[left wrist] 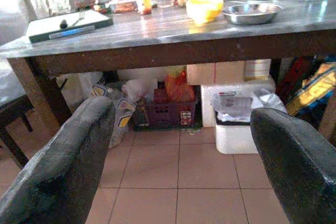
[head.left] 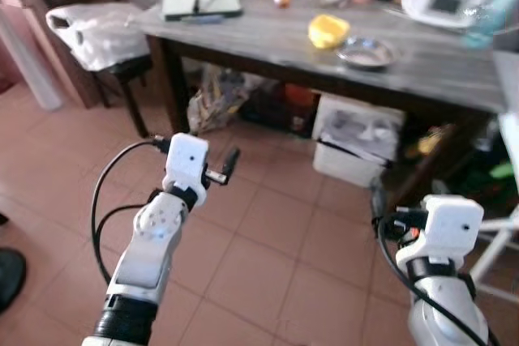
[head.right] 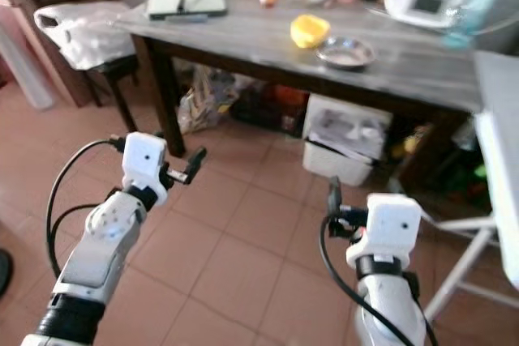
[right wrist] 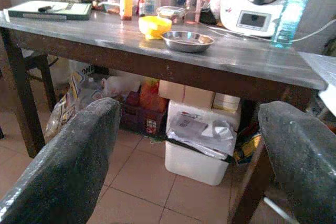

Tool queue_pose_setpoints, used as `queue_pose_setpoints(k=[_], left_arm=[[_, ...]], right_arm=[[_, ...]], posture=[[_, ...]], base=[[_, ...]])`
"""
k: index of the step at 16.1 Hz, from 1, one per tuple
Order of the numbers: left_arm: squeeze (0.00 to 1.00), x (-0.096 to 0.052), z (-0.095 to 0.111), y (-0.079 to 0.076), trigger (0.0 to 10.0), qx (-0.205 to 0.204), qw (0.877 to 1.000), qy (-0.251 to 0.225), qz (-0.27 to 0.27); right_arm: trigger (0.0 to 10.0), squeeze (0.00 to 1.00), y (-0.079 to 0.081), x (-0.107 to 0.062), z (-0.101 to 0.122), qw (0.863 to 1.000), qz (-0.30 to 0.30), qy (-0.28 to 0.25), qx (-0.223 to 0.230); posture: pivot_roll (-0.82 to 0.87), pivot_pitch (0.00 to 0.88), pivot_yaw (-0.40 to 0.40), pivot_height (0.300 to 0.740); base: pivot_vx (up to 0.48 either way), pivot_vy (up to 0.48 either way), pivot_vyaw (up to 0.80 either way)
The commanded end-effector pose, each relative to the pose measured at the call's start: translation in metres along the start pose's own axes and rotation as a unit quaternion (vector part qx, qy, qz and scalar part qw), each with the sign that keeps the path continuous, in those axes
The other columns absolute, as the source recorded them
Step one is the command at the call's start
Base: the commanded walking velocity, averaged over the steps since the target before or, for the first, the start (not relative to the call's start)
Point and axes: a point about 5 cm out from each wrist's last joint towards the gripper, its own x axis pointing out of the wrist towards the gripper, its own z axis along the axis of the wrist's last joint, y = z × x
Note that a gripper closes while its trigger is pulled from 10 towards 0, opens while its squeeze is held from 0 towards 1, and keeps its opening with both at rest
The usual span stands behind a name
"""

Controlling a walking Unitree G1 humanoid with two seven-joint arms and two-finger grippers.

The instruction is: Setting the table

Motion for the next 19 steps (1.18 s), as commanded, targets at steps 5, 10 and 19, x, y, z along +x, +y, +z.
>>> queue_pose_setpoints(k=[5,10,19], left_arm=[[0.0,0.005,-0.016,-0.008,10.0,-0.043,0.999,0.026,-0.003],[0.0,0.002,-0.024,-0.025,10.0,-0.083,0.996,0.03,-0.008],[0.0,0.007,-0.03,-0.044,10.0,-0.095,0.995,0.018,-0.021]], right_arm=[[10.0,0.0,-0.002,0.0,-0.002,1.0,-0.002,0.005,-0.006],[10.0,0.0,-0.004,0.003,0.0,1.0,0.01,0.009,-0.019],[10.0,0.0,-0.004,0.023,0.01,0.999,0.034,0.009,-0.035]], posture=[[0.05,0.083,0.016,0.74],[0.04,0.089,-0.042,0.74],[0.02,0.09,-0.216,0.74]], base=[[0.0,0.0,-0.11],[0.0,0.0,0.0],[0.0,0.0,0.0]])
